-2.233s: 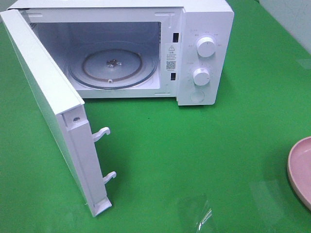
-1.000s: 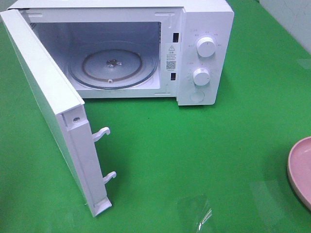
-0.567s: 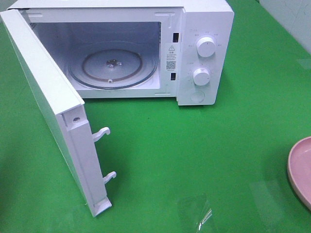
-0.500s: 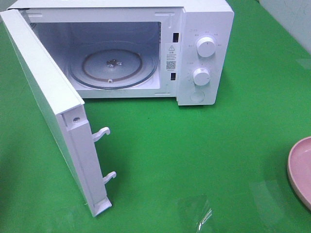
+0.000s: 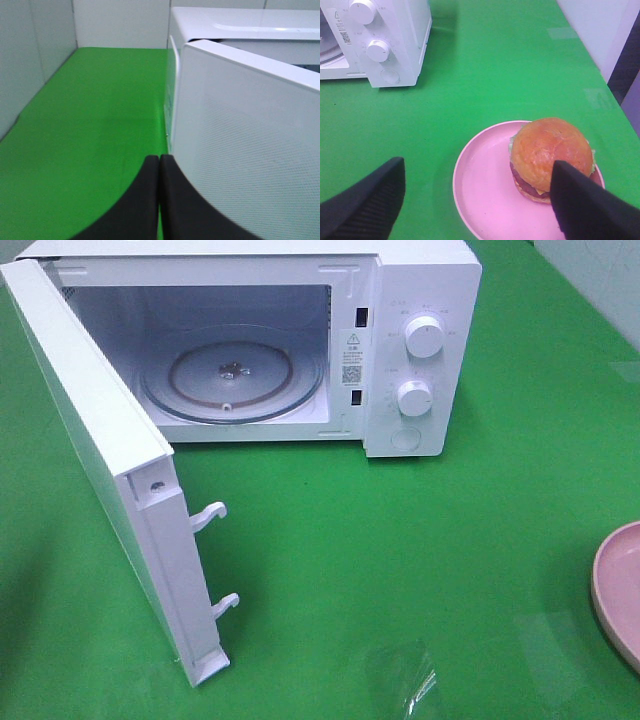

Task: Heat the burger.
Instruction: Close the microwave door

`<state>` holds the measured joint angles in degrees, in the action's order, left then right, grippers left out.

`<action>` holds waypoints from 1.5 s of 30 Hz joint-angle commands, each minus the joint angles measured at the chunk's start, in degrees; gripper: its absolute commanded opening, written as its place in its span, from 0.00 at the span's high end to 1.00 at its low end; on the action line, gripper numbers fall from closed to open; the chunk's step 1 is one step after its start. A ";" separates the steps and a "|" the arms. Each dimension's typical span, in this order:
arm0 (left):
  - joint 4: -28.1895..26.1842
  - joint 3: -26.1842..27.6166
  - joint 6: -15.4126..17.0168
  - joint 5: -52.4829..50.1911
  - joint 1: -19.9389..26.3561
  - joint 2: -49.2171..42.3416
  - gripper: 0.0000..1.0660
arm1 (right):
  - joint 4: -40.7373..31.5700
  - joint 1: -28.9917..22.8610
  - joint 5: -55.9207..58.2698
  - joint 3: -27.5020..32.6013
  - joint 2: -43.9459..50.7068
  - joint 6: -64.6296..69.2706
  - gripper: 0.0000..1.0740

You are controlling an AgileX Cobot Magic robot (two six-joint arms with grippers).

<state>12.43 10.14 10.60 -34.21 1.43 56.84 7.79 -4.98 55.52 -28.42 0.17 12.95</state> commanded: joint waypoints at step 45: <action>9.68 17.30 8.65 -11.97 -20.17 35.47 1.00 | 0.17 0.29 -0.29 0.06 1.55 -0.34 0.29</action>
<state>24.98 25.73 20.17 -45.61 -16.73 90.93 7.79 -4.98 55.52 -28.42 0.17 12.95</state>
